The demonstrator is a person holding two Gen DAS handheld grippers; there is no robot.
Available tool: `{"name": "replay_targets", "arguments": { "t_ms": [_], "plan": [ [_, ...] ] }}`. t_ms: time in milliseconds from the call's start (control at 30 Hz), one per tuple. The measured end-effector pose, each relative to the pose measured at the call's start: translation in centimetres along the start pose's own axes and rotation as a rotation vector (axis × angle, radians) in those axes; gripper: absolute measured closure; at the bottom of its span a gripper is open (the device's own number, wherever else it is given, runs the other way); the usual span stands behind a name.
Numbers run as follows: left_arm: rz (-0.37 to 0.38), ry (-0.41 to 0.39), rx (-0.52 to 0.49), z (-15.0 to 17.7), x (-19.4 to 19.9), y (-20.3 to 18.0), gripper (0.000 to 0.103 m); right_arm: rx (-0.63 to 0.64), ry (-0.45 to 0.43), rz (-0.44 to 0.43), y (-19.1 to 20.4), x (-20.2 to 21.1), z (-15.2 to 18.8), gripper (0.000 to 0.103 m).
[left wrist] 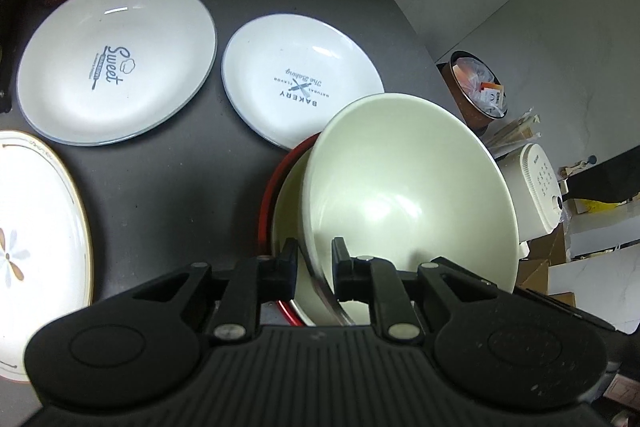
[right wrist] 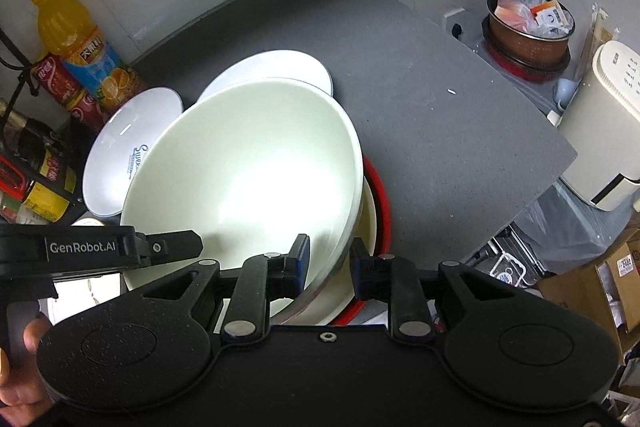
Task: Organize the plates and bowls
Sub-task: 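Carry the smaller cream bowl with both grippers and lower it onto the stacked bowls, then open both grippers and withdraw from the bowl stack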
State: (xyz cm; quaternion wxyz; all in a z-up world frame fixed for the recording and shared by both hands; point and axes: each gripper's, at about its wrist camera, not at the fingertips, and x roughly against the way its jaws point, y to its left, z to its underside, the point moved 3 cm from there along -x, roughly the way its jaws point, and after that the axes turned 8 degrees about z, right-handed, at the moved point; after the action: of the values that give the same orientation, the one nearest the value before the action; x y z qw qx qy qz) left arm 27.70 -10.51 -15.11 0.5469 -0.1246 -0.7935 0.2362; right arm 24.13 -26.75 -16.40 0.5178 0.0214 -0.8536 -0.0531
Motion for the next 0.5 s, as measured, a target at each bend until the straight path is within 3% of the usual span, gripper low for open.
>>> {"name": "replay_targets", "arguments": {
  "t_ms": [167, 333, 400, 500],
  "plan": [
    [0.018, 0.002, 0.024, -0.2, 0.1, 0.3, 0.088, 0.032, 0.007, 0.004, 0.5, 0.1, 0.1, 0.075],
    [-0.014, 0.017, 0.016, -0.4, 0.2, -0.3, 0.085, 0.025, 0.024, -0.004, 0.5, 0.4, -0.2, 0.066],
    [-0.017, 0.012, 0.006, -0.5, 0.5, -0.5, 0.08, 0.031, 0.014, 0.011, 0.4, 0.8, -0.4, 0.058],
    [-0.013, 0.008, 0.015, -0.6, 0.8, -0.6, 0.077, 0.025, 0.007, 0.006, 0.1, 1.1, -0.4, 0.058]
  ]
}}
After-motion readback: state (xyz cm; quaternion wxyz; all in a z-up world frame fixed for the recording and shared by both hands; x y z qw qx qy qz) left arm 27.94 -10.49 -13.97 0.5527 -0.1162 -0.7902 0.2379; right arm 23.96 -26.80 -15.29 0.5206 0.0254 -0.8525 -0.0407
